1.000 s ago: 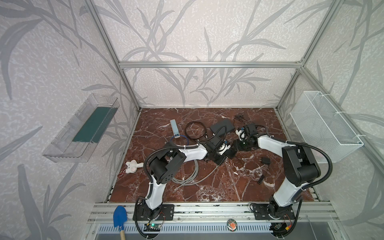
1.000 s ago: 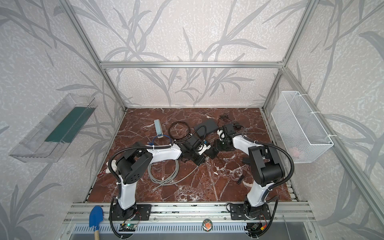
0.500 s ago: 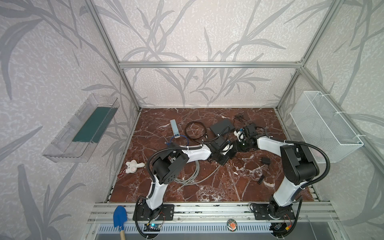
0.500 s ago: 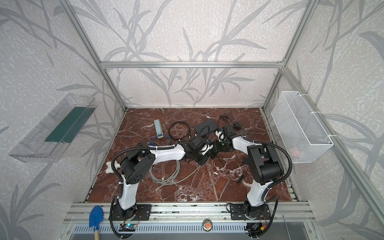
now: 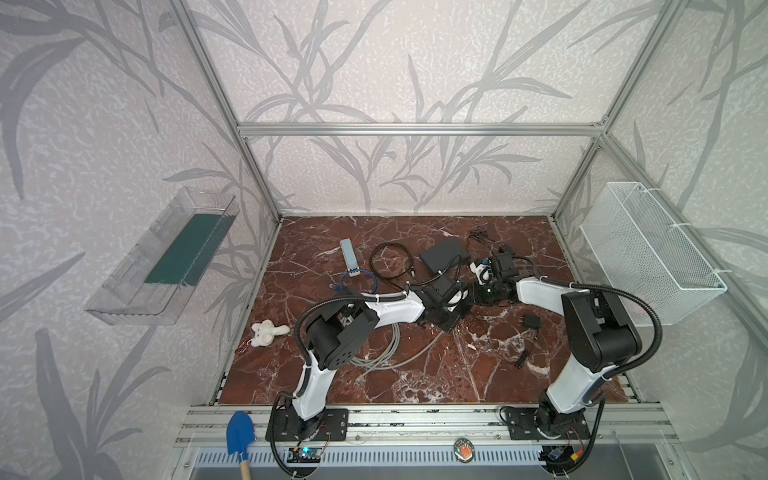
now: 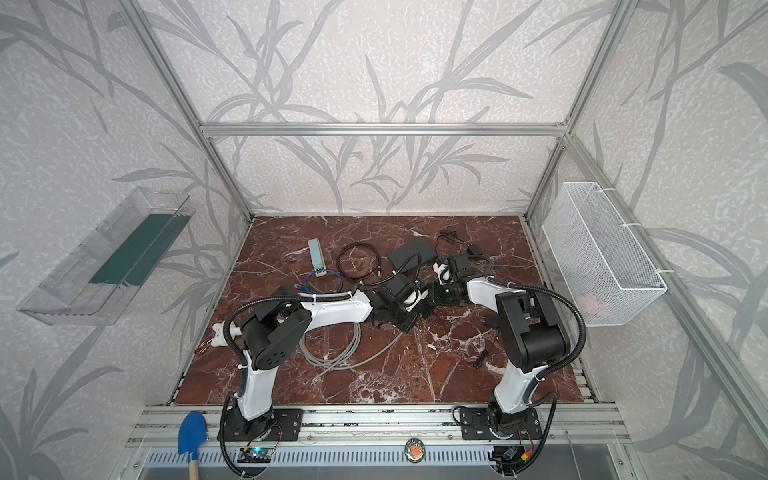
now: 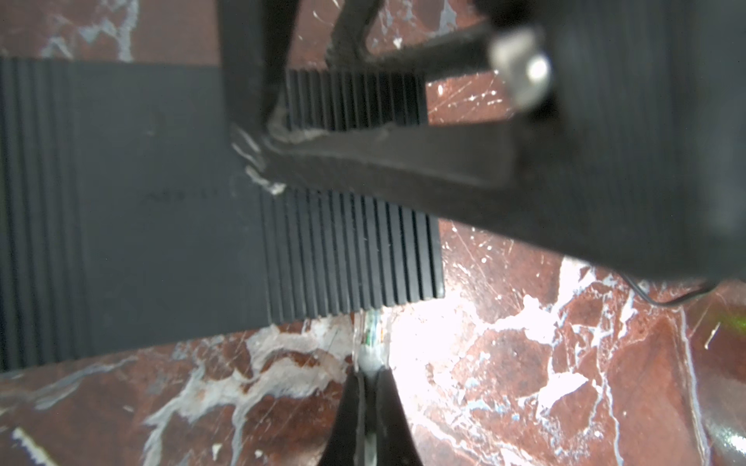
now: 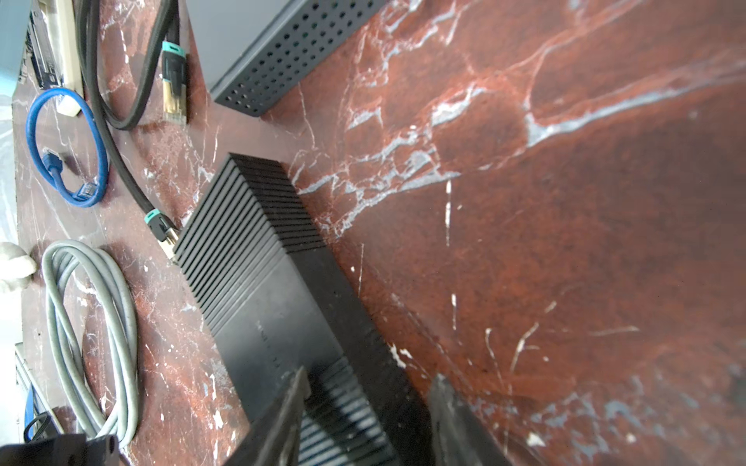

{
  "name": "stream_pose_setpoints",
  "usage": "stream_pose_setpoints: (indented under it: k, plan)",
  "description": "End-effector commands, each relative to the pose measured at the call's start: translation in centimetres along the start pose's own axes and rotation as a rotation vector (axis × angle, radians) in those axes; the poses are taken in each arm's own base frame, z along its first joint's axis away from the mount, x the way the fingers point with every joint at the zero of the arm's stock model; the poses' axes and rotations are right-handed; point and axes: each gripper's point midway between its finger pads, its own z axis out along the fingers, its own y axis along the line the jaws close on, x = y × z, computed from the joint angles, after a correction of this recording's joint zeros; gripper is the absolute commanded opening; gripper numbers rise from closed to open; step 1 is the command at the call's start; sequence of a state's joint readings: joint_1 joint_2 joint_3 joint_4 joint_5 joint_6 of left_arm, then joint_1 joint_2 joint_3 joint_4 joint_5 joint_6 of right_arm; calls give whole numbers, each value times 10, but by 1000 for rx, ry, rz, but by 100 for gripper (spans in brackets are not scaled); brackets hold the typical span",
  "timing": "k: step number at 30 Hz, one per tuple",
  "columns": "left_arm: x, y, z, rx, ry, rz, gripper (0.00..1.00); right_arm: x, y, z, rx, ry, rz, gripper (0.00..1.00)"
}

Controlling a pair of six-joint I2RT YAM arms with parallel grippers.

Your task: Insert the plug into the switch port

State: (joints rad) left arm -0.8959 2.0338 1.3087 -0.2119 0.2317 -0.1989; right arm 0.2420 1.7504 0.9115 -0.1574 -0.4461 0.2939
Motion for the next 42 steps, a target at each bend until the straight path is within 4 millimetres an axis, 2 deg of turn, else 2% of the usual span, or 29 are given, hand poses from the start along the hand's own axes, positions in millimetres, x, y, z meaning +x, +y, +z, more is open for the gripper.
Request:
stream_pose_setpoints:
  k: [1,12,20,24,31,38,42]
  plan:
    - [-15,1,-5,-20,-63,-19,4,31,-12,2,45,88,60,49]
    - [-24,8,-10,-66,-142,-28,4,39,-7,4,3,118,107,48]
    - [-36,10,-15,-73,-169,-29,4,62,-1,4,-37,164,87,46]
    - [-35,13,-14,-72,-173,-27,3,70,3,3,-53,177,87,45]
    - [-50,15,-16,-57,-219,-2,3,91,14,3,-90,250,63,44]
    - [-50,2,-20,36,-197,59,2,106,17,4,-92,313,19,42]
    - [-59,-1,-29,78,-182,67,2,110,22,3,-99,315,-7,40]
